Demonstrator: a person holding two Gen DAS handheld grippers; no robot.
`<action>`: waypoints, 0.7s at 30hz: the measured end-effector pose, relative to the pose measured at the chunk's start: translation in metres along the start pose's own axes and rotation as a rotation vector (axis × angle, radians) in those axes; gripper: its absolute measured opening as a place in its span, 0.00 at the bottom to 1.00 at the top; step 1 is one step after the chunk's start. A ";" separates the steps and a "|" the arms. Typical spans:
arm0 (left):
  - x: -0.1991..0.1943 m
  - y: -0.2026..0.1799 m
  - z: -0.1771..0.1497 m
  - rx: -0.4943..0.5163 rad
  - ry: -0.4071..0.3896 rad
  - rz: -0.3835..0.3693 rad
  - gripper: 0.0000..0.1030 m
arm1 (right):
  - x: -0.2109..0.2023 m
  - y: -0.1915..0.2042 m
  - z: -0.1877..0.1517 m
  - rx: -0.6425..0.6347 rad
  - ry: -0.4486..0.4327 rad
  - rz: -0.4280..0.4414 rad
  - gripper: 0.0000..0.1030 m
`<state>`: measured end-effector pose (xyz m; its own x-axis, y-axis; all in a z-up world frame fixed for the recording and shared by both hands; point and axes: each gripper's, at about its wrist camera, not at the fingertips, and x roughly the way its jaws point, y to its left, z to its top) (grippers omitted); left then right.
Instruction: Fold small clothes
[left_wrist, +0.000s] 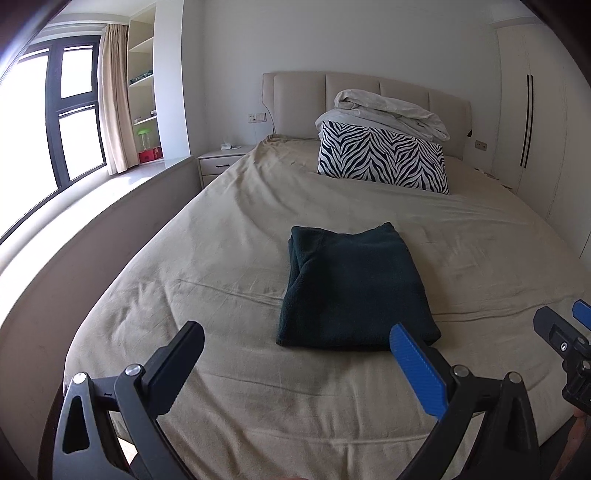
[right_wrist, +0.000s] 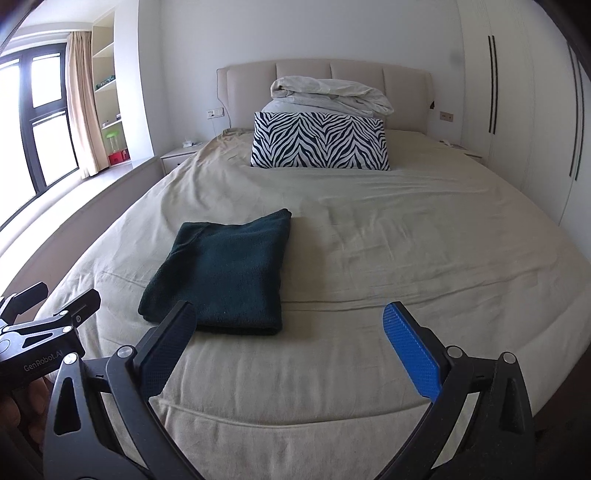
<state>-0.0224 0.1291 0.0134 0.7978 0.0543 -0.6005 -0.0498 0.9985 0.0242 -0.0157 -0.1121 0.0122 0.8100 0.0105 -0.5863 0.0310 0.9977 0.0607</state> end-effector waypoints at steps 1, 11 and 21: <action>0.001 0.001 0.000 -0.002 0.001 0.001 1.00 | 0.002 0.001 -0.001 -0.002 0.005 -0.003 1.00; 0.011 0.003 -0.005 -0.003 0.027 0.007 1.00 | 0.015 0.007 -0.006 -0.023 0.035 -0.007 1.00; 0.014 0.003 -0.007 -0.001 0.033 0.008 1.00 | 0.025 0.009 -0.008 -0.011 0.050 -0.005 1.00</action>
<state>-0.0158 0.1325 -0.0004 0.7772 0.0618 -0.6262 -0.0567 0.9980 0.0282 -0.0002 -0.1023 -0.0087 0.7796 0.0087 -0.6262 0.0280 0.9984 0.0487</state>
